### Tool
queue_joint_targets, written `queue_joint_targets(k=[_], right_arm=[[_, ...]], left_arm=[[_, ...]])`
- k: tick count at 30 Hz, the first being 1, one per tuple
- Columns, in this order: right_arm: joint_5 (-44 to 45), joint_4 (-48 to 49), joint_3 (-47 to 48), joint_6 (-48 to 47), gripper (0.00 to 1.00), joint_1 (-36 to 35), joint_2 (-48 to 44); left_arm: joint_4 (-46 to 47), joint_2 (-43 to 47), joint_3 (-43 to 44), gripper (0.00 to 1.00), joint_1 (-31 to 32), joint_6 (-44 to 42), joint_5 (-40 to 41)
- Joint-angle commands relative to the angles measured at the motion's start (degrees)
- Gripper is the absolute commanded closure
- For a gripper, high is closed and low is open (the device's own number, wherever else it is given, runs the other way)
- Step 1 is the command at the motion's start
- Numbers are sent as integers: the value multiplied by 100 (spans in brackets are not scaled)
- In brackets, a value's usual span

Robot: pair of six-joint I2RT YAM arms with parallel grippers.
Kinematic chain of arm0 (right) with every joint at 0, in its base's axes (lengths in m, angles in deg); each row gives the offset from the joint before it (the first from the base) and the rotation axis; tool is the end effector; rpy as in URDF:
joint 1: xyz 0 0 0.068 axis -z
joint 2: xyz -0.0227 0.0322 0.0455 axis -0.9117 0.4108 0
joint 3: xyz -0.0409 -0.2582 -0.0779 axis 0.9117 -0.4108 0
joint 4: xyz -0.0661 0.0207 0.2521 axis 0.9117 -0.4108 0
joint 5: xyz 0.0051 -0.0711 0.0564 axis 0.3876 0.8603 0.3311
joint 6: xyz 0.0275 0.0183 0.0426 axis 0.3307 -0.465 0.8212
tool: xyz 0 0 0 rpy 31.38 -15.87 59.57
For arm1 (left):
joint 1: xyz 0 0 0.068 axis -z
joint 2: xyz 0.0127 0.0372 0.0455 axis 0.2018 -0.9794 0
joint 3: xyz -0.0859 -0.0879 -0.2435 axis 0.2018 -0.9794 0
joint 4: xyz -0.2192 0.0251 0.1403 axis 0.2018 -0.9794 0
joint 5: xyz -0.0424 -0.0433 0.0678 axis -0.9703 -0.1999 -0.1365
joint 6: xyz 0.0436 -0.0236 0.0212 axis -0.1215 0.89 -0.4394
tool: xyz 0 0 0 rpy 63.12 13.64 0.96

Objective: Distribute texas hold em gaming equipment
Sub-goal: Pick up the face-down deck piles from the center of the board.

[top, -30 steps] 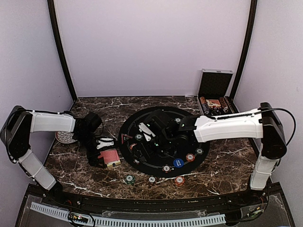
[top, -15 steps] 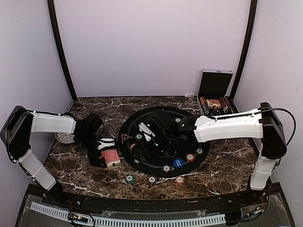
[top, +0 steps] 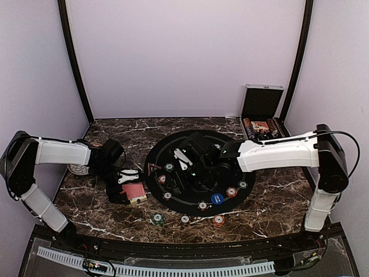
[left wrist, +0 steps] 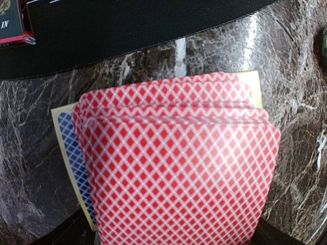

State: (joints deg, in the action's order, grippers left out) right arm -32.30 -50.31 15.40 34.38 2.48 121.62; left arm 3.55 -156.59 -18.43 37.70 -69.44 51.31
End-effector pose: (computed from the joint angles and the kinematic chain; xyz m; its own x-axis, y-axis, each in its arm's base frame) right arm 0.1805 0.3622 0.2263 -0.7121 -0.3868 -0.5859 -0.6514 0.6753 0.3459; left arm 0.2379 -0.1247 0.1515 -0.2598 0.9023 -0.3441 0.9534 0.2962 0.0570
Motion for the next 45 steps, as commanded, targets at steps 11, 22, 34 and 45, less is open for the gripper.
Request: queue_joint_targets(k=[11,22,34,45], right_arm=[[-438,374,-170,424,14,201,13],[-969,584,-181,795,15,386,333],[-1196,653,-154,899,17,462,482],[-1203,661,-239,901,19,464,432]], left_arm=[[35,87,-84,22,76,56,172],[102,202,-186,1,161,13,74],[229,91,-109,1,162,-183,308],[-122,-41,63,1,161,-321,247]])
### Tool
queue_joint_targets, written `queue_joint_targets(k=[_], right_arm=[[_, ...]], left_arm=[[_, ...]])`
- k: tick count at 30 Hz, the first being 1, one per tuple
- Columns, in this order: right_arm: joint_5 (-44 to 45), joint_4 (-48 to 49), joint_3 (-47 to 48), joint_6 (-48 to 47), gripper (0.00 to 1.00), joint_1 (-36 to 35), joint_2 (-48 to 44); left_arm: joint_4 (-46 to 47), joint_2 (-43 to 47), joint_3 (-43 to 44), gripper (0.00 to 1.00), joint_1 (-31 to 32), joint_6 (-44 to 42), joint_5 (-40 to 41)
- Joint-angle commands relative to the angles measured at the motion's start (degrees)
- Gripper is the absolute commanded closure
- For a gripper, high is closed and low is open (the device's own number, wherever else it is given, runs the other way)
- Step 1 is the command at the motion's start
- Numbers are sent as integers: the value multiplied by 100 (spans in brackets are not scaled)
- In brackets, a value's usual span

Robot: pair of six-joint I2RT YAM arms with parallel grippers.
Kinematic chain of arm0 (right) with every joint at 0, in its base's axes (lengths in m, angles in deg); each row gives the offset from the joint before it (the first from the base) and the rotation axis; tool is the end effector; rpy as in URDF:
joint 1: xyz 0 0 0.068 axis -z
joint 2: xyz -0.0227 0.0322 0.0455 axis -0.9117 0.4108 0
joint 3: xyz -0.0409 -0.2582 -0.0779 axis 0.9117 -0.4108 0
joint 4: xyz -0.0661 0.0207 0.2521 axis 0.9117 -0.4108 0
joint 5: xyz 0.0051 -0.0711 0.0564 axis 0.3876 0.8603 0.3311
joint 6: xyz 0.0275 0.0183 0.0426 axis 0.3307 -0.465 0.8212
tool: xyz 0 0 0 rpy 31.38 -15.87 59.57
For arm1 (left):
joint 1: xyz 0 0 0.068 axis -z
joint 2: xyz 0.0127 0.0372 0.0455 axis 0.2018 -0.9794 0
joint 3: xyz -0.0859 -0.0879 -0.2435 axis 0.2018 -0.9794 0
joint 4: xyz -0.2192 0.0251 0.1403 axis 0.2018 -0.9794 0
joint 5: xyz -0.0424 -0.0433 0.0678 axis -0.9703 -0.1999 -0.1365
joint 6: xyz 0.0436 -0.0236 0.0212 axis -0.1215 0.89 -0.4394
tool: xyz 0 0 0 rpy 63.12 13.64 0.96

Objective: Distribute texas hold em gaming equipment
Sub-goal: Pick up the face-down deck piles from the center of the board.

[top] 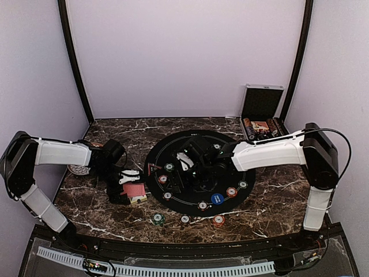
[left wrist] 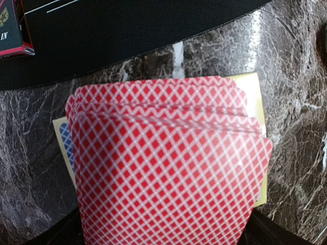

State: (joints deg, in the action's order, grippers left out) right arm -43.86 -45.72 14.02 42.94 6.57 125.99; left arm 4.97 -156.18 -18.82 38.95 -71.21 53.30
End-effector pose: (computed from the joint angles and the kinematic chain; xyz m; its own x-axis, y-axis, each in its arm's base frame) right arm 0.2047 0.3602 0.1957 -0.8494 -0.3092 -0.4277 -0.5146 0.6650 0.5412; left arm 0.2364 -0.1291 0.1521 -0.2069 0.9198 -0.3335 0.9607 0.2554 0.1084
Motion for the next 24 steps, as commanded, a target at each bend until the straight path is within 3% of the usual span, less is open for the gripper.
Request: queue_joint_targets(k=[1,10,24], right_arm=[[-47,202,-112,38,19,55,-13],[-37,219,-183,59,21,60,-62],[-43,237,-219,86,23,60,-71]], left_arm=[[-254,-93,104,1,35,-145,54],[-269,-138,197,2,4,-251,112],[-287,-147,155,28,7,-166,105]])
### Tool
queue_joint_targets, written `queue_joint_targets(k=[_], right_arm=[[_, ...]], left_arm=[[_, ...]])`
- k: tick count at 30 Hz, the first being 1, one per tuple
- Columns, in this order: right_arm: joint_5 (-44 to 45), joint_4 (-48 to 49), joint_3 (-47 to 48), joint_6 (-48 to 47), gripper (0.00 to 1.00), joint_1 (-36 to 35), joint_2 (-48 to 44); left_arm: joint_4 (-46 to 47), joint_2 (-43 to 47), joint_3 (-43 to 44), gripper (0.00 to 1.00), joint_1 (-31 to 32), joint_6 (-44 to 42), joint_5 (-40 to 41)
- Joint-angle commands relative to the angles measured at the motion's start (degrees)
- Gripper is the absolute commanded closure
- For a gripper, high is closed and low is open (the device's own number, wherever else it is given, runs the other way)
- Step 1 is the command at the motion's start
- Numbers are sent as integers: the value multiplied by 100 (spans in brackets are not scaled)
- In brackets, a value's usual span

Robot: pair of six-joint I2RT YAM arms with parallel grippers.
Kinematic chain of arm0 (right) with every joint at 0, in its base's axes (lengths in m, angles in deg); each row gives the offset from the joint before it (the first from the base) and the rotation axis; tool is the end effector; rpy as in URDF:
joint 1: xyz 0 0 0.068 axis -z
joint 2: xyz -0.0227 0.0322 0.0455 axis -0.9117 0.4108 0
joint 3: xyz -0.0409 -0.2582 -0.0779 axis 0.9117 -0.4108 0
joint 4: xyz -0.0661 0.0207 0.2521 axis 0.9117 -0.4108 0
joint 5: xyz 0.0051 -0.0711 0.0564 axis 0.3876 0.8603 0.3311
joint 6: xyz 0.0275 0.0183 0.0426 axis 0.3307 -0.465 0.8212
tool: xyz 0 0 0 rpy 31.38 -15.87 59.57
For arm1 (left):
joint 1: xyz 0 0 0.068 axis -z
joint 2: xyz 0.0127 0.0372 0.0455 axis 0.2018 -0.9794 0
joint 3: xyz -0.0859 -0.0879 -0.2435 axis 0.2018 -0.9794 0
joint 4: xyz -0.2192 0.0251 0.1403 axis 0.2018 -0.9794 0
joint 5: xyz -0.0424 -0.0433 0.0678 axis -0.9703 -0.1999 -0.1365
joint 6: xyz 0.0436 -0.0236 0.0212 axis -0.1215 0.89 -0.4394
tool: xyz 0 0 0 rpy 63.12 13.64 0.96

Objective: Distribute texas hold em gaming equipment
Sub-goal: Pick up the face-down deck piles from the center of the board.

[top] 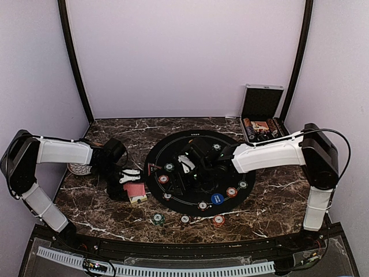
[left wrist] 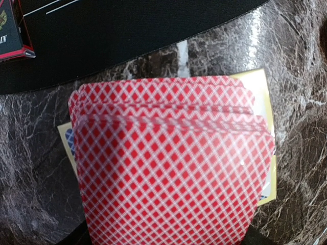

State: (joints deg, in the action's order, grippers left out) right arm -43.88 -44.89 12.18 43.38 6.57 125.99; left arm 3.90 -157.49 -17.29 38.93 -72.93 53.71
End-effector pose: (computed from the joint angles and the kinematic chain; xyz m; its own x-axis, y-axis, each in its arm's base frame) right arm 0.2024 0.3565 0.1869 -0.8571 -0.3105 -0.4110 -0.5032 0.6754 0.5391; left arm 0.2410 -0.1311 0.1525 -0.1836 0.9307 -0.3163 0.9671 0.2286 0.1115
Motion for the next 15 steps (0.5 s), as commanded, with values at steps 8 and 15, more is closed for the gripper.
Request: queue_joint_targets(k=[8,15], right_arm=[[-75,157,-9,62,24,71,-36],[-145,198,16,113,25,112,-2]], left_arm=[[-106,1,-55,46,13,64,144],[-52,27,-109,66,6,132,250]])
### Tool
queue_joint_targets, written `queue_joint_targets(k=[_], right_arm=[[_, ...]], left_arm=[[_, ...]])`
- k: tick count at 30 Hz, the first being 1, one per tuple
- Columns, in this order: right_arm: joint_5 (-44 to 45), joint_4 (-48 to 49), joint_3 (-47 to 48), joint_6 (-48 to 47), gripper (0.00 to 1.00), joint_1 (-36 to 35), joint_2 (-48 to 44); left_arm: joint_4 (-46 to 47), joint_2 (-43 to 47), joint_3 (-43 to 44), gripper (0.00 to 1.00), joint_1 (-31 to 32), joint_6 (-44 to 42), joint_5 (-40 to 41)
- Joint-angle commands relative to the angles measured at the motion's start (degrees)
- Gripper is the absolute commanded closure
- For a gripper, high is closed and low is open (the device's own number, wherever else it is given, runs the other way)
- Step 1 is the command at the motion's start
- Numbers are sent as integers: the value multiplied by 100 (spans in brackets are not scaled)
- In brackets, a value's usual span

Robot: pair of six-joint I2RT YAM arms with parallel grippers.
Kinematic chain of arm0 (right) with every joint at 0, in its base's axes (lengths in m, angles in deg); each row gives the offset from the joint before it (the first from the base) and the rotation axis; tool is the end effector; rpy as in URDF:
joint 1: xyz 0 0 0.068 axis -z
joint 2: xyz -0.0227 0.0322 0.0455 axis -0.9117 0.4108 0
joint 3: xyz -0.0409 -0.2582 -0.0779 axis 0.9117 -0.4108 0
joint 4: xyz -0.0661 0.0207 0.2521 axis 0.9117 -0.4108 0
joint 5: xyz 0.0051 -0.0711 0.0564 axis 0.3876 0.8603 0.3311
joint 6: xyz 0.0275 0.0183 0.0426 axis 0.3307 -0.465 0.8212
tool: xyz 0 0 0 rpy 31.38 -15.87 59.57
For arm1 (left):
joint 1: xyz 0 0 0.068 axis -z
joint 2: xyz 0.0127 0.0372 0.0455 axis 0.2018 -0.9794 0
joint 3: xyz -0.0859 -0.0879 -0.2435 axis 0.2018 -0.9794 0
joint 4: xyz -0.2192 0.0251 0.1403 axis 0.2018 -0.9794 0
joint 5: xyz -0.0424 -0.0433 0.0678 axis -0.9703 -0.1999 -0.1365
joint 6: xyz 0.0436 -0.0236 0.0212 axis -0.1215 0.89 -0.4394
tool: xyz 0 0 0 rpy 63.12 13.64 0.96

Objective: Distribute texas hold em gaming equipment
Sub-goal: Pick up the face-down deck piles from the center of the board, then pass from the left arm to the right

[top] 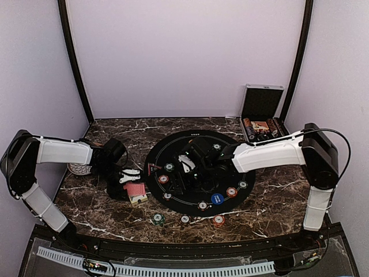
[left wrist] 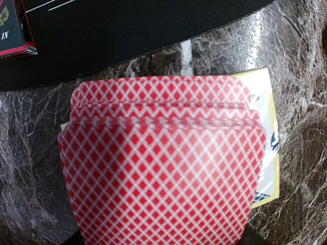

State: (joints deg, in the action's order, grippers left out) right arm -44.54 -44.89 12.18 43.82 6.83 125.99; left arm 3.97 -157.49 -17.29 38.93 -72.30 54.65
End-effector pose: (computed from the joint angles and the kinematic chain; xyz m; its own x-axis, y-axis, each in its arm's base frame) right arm 0.2037 0.3557 0.1869 -0.8631 -0.3061 -0.4017 -0.4945 0.6738 0.5490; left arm 0.2414 -0.1307 0.1524 -0.1961 0.9314 -0.3067 0.9629 0.2420 0.1192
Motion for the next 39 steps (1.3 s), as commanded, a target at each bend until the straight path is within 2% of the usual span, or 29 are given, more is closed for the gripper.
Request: queue_joint_targets(k=[1,4,8,25,31,39], right_arm=[[-99,210,19,72,25,95,6],[-195,279,39,128,25,137,42],[-359,349,141,177,25,191,115],[-1199,972,133,608,21,466,342],[-1542,1209,282,792,20,524,500],[-2248,1935,843,1406,13,591,1002]], left_arm=[[-71,36,-105,69,9,69,155],[-176,83,-31,87,13,100,183],[-303,158,46,100,13,129,202],[-877,526,535,100,9,320,-44],[-1112,571,885,100,15,484,-331],[-1410,468,1480,100,83,794,-652]])
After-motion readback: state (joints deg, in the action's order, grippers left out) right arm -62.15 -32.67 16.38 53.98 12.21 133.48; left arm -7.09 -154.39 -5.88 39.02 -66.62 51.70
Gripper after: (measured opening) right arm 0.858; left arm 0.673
